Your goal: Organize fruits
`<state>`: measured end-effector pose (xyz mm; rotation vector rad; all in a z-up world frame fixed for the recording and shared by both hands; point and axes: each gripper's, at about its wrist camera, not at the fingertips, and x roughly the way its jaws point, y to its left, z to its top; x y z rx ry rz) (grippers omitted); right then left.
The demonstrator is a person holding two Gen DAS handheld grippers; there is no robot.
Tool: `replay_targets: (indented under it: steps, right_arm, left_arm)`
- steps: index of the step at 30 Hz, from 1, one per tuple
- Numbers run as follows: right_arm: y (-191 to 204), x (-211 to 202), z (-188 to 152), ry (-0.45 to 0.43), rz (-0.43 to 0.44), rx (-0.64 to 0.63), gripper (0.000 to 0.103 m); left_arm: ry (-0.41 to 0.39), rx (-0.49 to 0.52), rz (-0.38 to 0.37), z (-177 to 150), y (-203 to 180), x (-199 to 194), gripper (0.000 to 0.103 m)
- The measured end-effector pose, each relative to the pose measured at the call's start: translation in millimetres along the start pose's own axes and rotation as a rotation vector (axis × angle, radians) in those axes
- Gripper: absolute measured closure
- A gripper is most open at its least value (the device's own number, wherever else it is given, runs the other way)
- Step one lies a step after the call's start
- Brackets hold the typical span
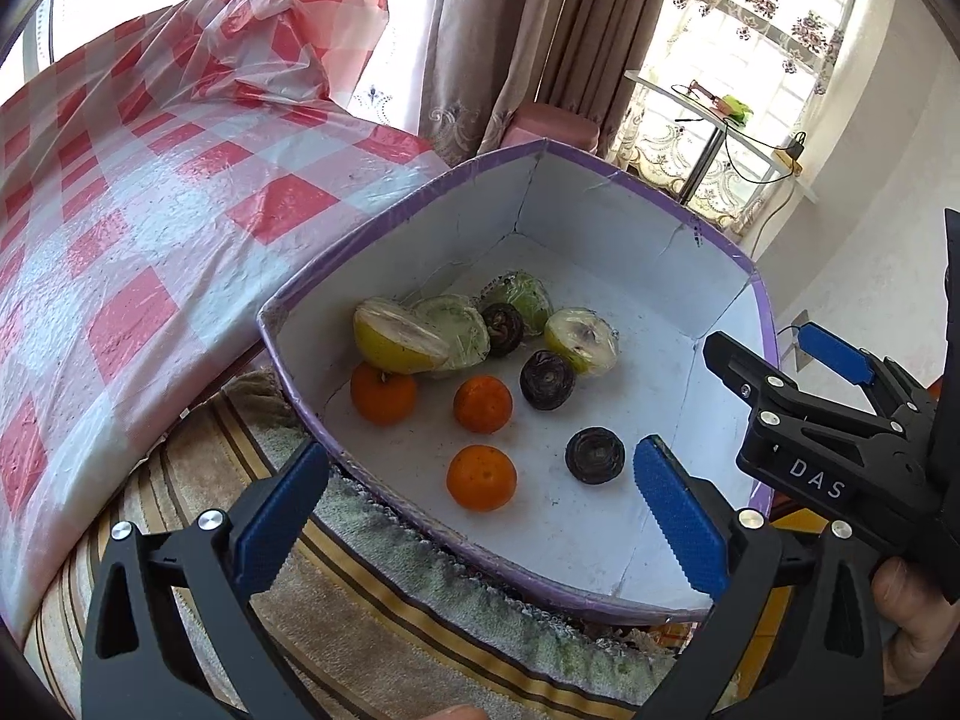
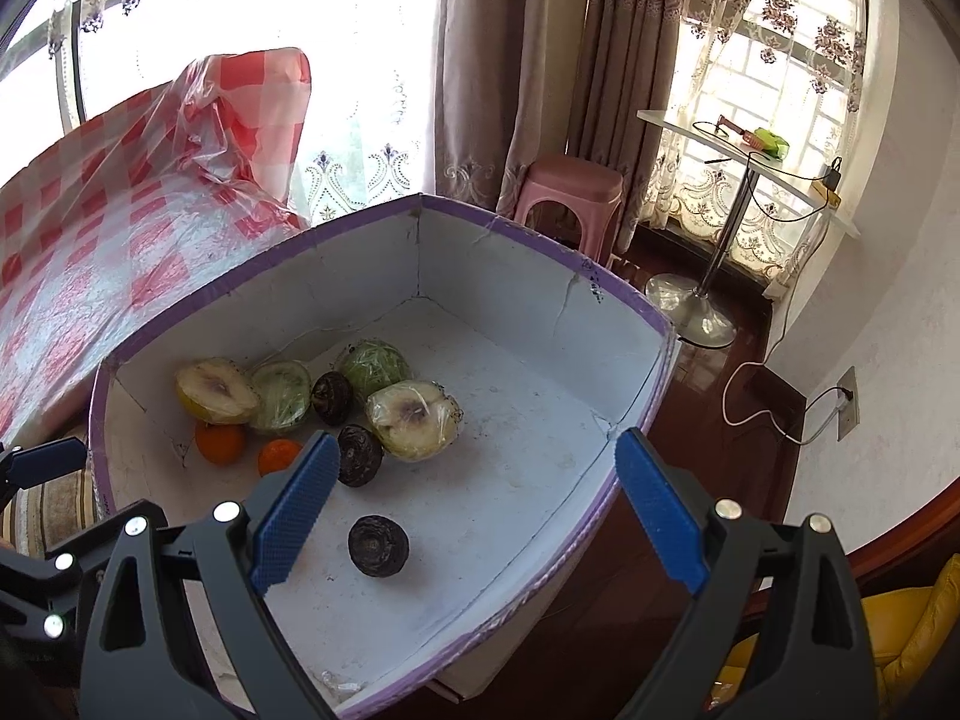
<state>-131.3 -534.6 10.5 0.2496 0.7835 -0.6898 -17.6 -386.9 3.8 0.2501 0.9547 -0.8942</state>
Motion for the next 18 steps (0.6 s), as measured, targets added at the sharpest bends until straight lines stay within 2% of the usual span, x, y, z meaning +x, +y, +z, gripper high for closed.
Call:
replay_targets:
  steps: [9,15,18]
  right_arm:
    - [-0.9,3.3,-1.1,0.015,-0.003,0.009,0.010]
    - [8.7,-5.2,0.6,-0.006,0.024,-0.008,0.009]
    - [21.4,-17.2,3.0,-0.034,0.069,-0.022,0.005]
  left_arm:
    - [-0.005,0.024,0.027,0.5,-6.8,2.2,0.005]
    - [-0.014,-0.028,0.005,3.9,2.2,-5.9,0.004]
    - [-0.052,-0.058,0.057,-0.8,11.9,-28.6,0.004]
